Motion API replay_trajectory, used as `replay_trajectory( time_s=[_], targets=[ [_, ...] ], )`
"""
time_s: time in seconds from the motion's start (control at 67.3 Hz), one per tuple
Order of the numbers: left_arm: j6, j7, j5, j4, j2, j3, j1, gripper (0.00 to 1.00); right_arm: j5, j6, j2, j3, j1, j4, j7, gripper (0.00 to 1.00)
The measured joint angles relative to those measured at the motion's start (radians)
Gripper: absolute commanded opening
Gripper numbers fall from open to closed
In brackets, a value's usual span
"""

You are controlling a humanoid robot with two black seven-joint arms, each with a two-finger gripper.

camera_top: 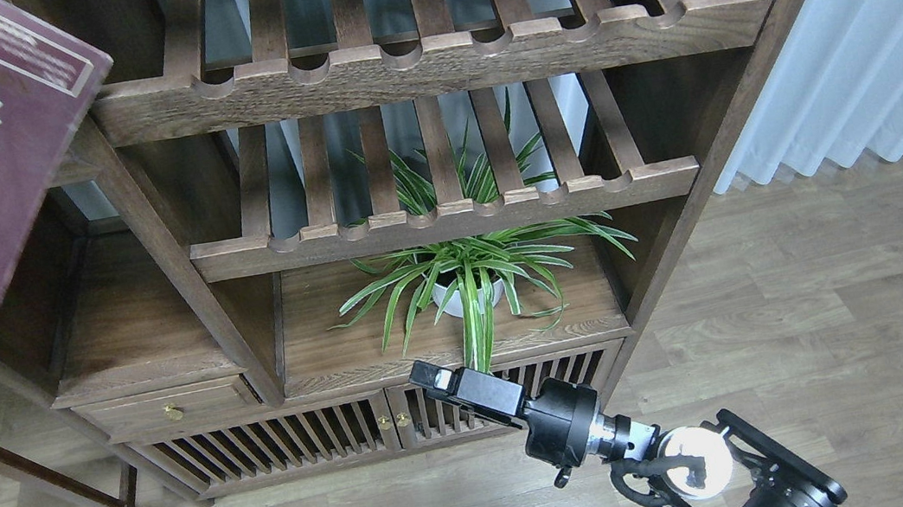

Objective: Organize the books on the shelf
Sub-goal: 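Carry the maroon book with the left gripper to the side shelf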

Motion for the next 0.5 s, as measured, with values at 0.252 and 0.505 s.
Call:
replay_trajectory(
  time_s=[0.252, 0.505],
  targets=[
    [0.000, 0.002, -0.004, 0.120, 0.026, -0.009, -0.069, 0.00, -0.001, 0.000, 0.000, 0.000, 0.000, -0.010, 0.000, 0.97],
    [0.001, 0.023, -0.002, 0.193, 0.021, 0.136, -0.316, 0.00, -0.003, 0.000, 0.000, 0.000, 0.000, -0.014, 0.000, 0.97]
  ],
)
